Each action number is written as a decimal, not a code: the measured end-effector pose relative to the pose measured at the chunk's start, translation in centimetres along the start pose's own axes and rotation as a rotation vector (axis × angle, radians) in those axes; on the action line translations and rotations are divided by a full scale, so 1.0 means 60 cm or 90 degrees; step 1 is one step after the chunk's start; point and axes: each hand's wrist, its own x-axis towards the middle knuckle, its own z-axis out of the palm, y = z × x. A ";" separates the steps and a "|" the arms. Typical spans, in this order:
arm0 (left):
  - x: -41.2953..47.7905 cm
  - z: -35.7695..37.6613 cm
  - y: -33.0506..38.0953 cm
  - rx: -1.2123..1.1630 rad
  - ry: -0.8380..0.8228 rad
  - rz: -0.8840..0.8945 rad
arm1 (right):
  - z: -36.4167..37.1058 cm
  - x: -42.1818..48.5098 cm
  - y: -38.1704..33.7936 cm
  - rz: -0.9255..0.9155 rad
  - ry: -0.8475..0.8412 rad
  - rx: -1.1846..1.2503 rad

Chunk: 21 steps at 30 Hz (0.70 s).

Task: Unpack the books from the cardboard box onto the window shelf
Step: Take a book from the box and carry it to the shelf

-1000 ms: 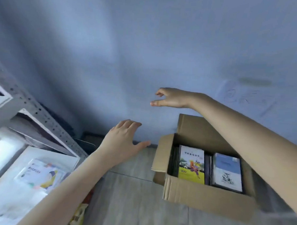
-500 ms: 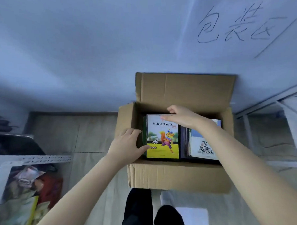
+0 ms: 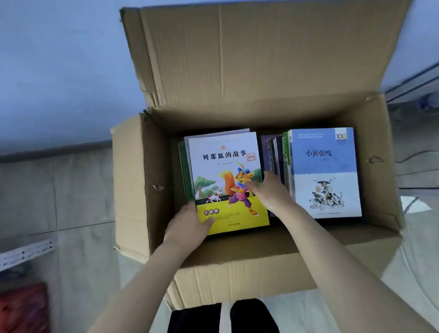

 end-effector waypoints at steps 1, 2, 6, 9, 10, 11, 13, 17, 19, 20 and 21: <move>0.007 0.009 0.001 -0.012 0.006 -0.009 | 0.008 0.007 0.005 0.001 -0.003 0.007; 0.011 0.015 0.002 -0.027 0.015 -0.020 | 0.014 0.011 0.007 0.000 -0.003 0.013; 0.030 0.030 0.003 -0.125 0.056 -0.078 | 0.023 0.024 0.011 0.009 0.027 0.039; 0.039 0.033 0.004 -0.239 0.081 -0.140 | 0.022 0.031 0.016 0.014 0.036 0.041; 0.041 0.034 0.005 -0.265 0.089 -0.155 | 0.020 0.032 0.017 0.013 0.036 0.038; 0.042 0.035 0.004 -0.291 0.096 -0.169 | 0.019 0.034 0.018 0.012 0.035 0.036; 0.045 0.034 0.002 -0.350 0.100 -0.196 | 0.016 0.037 0.020 0.012 0.030 0.038; 0.051 0.032 -0.004 -0.495 0.075 -0.230 | 0.010 0.044 0.024 0.013 0.005 0.064; 0.052 0.029 -0.002 -0.519 0.065 -0.227 | 0.007 0.047 0.026 0.010 -0.010 0.087; 0.052 0.029 -0.001 -0.525 0.064 -0.221 | 0.004 0.048 0.027 0.003 -0.018 0.102; 0.051 0.028 -0.001 -0.526 0.069 -0.213 | 0.001 0.050 0.029 -0.004 -0.026 0.120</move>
